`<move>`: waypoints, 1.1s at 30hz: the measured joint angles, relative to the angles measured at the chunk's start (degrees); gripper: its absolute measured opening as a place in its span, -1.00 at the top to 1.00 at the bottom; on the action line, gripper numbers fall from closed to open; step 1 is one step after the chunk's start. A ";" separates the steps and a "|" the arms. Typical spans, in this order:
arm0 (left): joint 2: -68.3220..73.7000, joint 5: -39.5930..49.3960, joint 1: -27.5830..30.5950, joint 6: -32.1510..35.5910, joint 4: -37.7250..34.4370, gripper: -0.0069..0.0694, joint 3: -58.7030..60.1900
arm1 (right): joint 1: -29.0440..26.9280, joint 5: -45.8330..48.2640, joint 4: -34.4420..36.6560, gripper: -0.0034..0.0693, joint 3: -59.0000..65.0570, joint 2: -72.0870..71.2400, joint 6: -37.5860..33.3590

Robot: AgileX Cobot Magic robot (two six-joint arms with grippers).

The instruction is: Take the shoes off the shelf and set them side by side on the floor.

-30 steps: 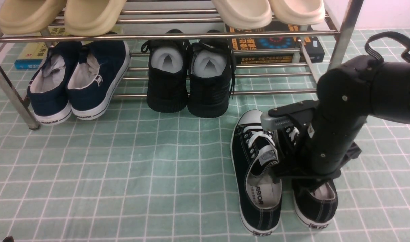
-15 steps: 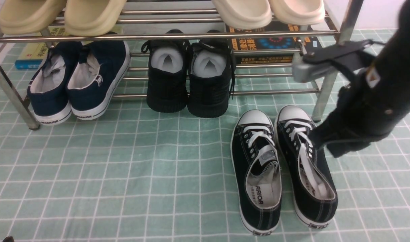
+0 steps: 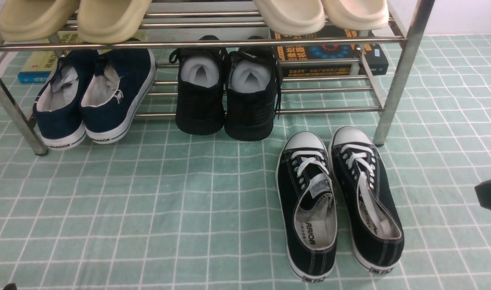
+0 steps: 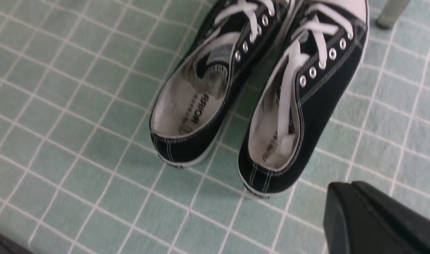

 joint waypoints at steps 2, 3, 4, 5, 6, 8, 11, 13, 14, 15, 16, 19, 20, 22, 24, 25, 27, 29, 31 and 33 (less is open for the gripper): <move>0.00 0.00 0.00 0.00 0.00 0.19 0.00 | 0.00 -9.76 0.00 0.95 8.25 -5.68 0.00; 0.00 0.00 0.00 0.00 0.00 0.19 0.00 | 0.00 -9.76 0.00 0.95 8.25 -5.68 0.00; 0.00 0.00 0.00 0.00 0.00 0.19 0.00 | 0.00 -14.79 0.00 0.94 12.95 -8.44 0.00; 0.00 0.00 0.00 0.00 0.00 0.19 0.00 | 0.00 -18.07 0.00 0.94 15.12 -10.26 0.00; 0.00 0.00 0.00 0.00 0.00 0.19 0.00 | 0.00 -21.27 0.00 0.94 17.68 -11.93 0.00; 0.00 0.00 0.00 0.00 0.00 0.19 0.00 | 0.00 -25.26 -0.42 0.94 20.90 -13.88 0.00; 0.00 0.00 0.00 0.00 0.00 0.19 0.00 | 0.00 -33.60 -0.61 0.93 26.81 -17.03 0.00; 0.00 0.00 0.00 0.00 0.00 0.19 0.00 | 0.00 -35.10 -0.66 0.93 27.95 -17.54 0.00; 0.00 0.00 0.00 0.00 0.00 0.19 0.00 | 0.00 -35.27 -0.66 0.92 28.15 -17.62 0.00; 0.00 0.00 0.00 0.00 0.00 0.19 0.00 | 0.00 -35.38 -0.66 0.92 28.27 -17.62 0.00; 0.00 0.00 0.00 0.00 0.00 0.19 0.00 | 0.00 -35.14 -0.82 0.92 28.49 -17.62 0.00; 0.00 0.00 0.00 -0.25 -0.13 0.19 0.00 | 0.00 -33.76 -0.86 0.92 28.49 -17.67 0.00; 0.00 -0.18 0.00 -1.54 -1.18 0.19 0.00 | 0.00 -32.72 -0.86 0.91 28.49 -17.73 0.00; 0.00 -0.55 0.00 -3.33 -3.61 0.19 0.08 | 0.00 -31.68 -0.86 0.91 28.49 -17.73 0.00; 0.00 -2.46 0.00 -9.65 -11.09 0.19 0.42 | 0.00 -29.14 -0.86 0.91 28.49 -17.73 0.00; 0.00 -3.23 0.00 -12.76 -14.66 0.19 0.50 | 0.00 -28.61 -0.86 0.91 28.49 -17.73 0.00; 0.00 -4.71 0.00 -18.87 -21.40 0.19 0.58 | 0.00 -28.25 -0.86 0.90 28.49 -17.73 0.00; 0.00 -5.99 0.00 -23.57 -26.45 0.19 0.58 | 0.00 -28.13 -0.86 0.90 28.49 -17.73 0.00; 0.00 -6.28 0.00 -25.58 -28.40 0.19 0.58 | 0.00 -28.08 -0.86 0.90 28.49 -17.73 0.00; 0.00 -6.62 0.00 -27.00 -30.00 0.19 0.58 | 0.00 -27.90 -0.86 0.89 28.49 -17.73 0.00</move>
